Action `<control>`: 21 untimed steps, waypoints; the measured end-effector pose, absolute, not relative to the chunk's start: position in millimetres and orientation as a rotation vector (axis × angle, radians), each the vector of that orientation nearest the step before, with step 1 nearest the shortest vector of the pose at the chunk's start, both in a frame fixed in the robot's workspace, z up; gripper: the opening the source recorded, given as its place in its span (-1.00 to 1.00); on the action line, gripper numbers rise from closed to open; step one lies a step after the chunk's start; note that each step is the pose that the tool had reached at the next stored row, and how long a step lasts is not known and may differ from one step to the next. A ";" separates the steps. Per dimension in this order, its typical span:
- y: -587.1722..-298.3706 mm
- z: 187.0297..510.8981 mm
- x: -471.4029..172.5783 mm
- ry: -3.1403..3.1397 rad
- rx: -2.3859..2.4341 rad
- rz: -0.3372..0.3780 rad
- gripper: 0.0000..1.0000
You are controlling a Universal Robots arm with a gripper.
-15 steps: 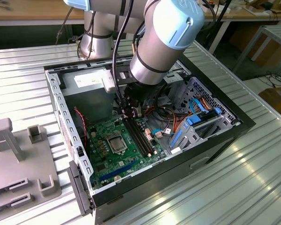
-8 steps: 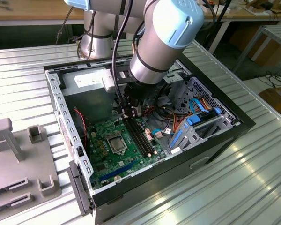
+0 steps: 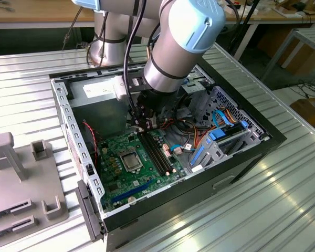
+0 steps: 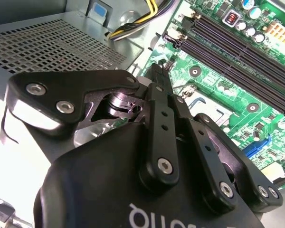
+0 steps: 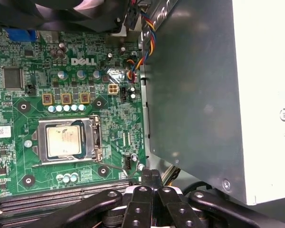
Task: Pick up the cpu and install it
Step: 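Install the first cpu locking lever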
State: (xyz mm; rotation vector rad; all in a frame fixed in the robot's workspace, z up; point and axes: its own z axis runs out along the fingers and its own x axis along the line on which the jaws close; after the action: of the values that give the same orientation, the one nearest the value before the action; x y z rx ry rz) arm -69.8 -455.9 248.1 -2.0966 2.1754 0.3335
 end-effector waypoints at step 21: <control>-460.7 244.5 -70.6 2.219 -2.132 0.261 -0.79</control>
State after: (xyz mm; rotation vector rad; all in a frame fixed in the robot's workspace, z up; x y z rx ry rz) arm -70.6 -460.7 244.5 -2.1322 2.2186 0.2608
